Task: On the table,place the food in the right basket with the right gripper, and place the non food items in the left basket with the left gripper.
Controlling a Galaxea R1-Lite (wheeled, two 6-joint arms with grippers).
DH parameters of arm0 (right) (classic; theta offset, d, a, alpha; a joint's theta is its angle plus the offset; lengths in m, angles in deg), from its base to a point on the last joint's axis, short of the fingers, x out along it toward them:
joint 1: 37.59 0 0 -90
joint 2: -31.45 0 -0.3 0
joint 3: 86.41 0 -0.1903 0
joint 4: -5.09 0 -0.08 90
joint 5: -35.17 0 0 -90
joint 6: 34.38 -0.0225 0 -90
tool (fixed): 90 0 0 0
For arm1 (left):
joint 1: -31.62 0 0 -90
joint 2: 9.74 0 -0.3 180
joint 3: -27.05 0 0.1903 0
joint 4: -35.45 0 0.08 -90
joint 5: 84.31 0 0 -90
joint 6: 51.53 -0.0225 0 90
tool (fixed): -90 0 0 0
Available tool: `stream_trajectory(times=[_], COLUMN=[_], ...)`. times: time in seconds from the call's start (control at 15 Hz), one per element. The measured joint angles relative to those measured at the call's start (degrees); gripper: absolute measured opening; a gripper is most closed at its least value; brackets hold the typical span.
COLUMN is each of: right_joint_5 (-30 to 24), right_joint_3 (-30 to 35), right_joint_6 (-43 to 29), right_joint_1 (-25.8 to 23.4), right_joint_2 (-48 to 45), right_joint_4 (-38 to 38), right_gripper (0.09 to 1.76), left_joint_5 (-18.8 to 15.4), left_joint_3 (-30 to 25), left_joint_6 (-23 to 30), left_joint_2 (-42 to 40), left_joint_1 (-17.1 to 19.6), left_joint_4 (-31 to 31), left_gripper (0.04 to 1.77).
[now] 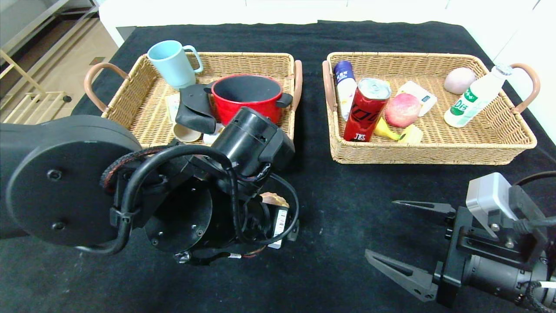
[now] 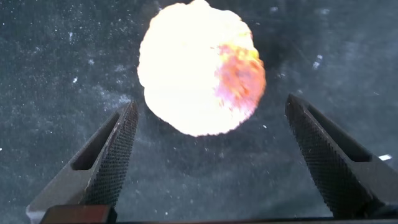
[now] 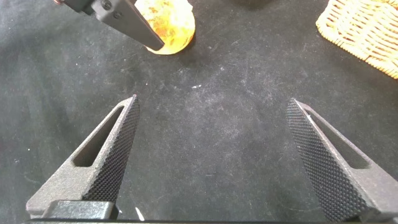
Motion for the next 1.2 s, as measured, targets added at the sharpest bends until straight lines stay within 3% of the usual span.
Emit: stream_trajectory(times=[0.73, 0.8, 1.0, 1.2], right_joint_5=[0.0, 0.0, 0.0, 0.0], right_joint_3=[0.1, 0.1, 0.1, 0.2], right_joint_6=[0.0, 0.0, 0.1, 0.1], right_joint_1=[0.1, 0.1, 0.1, 0.2], right_joint_2=[0.1, 0.1, 0.1, 0.2], right_joint_4=[0.0, 0.0, 0.0, 0.0], right_gripper=[1.71, 1.71, 1.71, 1.71], left_joint_5=[-0.2, -0.3, -0.3, -0.4], left_joint_3=[-0.1, -0.2, 0.0, -0.2], left_joint_6=[0.2, 0.2, 0.1, 0.2], left_joint_2=[2.3, 2.3, 2.6, 2.6], left_joint_1=[1.2, 1.4, 1.5, 1.5], left_joint_4=[2.1, 2.2, 2.2, 2.2], left_gripper=[1.72, 1.64, 1.15, 0.88])
